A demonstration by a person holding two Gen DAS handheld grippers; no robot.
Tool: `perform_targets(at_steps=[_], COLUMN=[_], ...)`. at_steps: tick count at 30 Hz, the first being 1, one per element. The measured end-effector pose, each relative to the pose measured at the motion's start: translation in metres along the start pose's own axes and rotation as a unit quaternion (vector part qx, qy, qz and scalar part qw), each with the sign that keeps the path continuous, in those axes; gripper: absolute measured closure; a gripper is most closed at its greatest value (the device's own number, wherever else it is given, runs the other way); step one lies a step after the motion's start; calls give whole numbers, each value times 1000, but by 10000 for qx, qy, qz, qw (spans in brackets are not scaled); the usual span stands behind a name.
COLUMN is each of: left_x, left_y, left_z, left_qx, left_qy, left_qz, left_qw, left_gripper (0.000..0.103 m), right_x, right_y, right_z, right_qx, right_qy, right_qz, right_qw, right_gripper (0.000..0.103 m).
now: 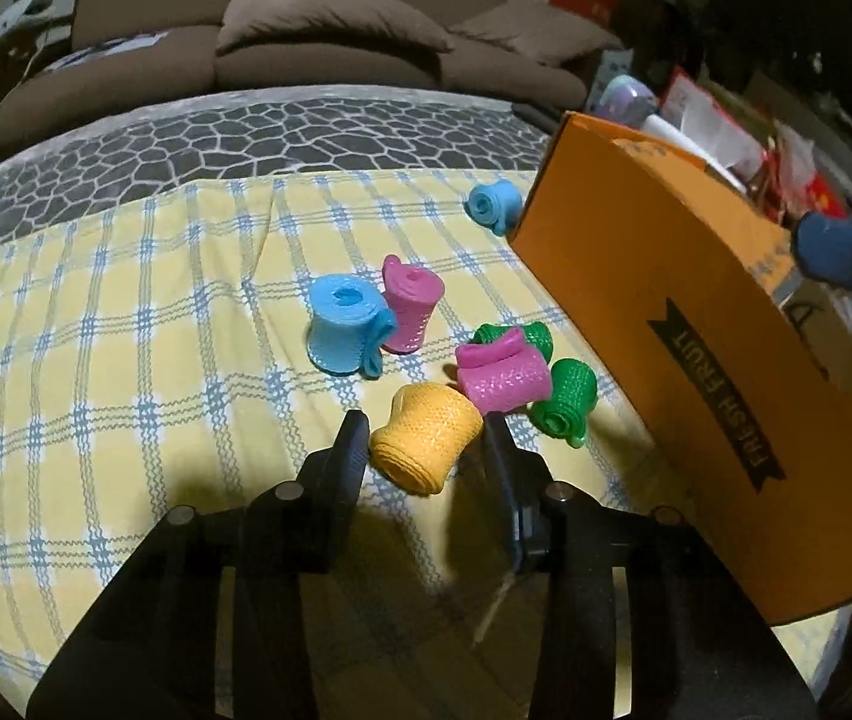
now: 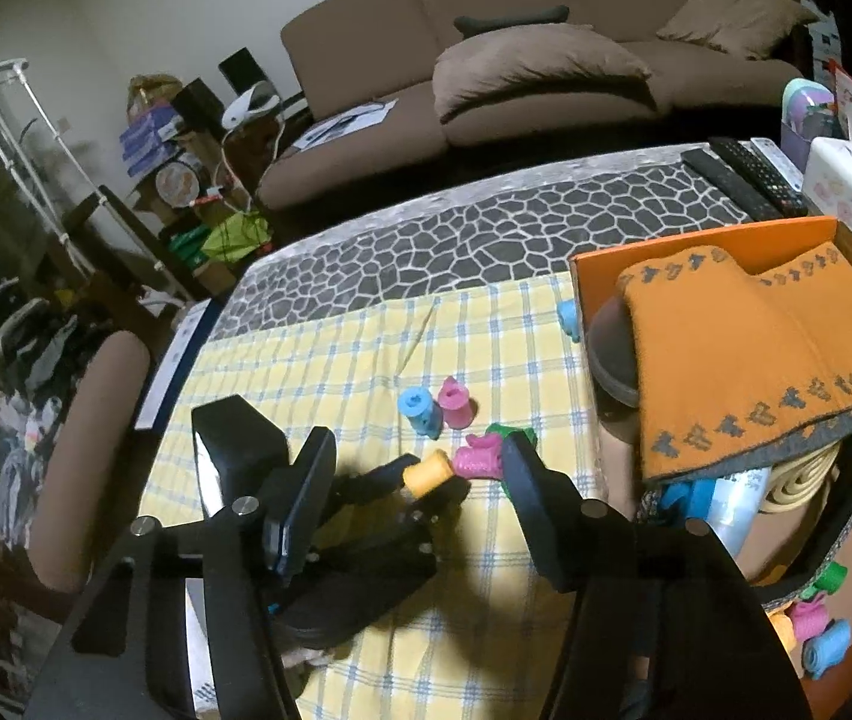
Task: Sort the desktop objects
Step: 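Close the left tool on the yellow roller and lift it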
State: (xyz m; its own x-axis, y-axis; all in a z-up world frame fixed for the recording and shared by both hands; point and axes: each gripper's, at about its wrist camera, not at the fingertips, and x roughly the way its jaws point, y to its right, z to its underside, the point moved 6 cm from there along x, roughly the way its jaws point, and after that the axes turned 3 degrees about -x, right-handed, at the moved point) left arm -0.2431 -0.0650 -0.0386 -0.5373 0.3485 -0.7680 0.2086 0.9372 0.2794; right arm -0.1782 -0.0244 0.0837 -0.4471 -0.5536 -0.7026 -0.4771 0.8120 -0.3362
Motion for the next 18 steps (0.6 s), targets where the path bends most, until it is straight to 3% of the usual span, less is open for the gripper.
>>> perform_targets(at_steps=[6, 18], left_x=[-21, -120], left_y=[-6, -24], left_z=[3, 15], left_qx=[-176, -781], left_qy=[-33, 204], left_qz=[1, -498], left_qw=[9998, 9955], left_gripper=[68, 68], right_x=[3, 28], right_y=[0, -17], right_z=[0, 7], right_qx=[-24, -216], right_qy=[-39, -255], right_qz=[43, 29], right_qw=[10000, 9994], right_gripper=[43, 43])
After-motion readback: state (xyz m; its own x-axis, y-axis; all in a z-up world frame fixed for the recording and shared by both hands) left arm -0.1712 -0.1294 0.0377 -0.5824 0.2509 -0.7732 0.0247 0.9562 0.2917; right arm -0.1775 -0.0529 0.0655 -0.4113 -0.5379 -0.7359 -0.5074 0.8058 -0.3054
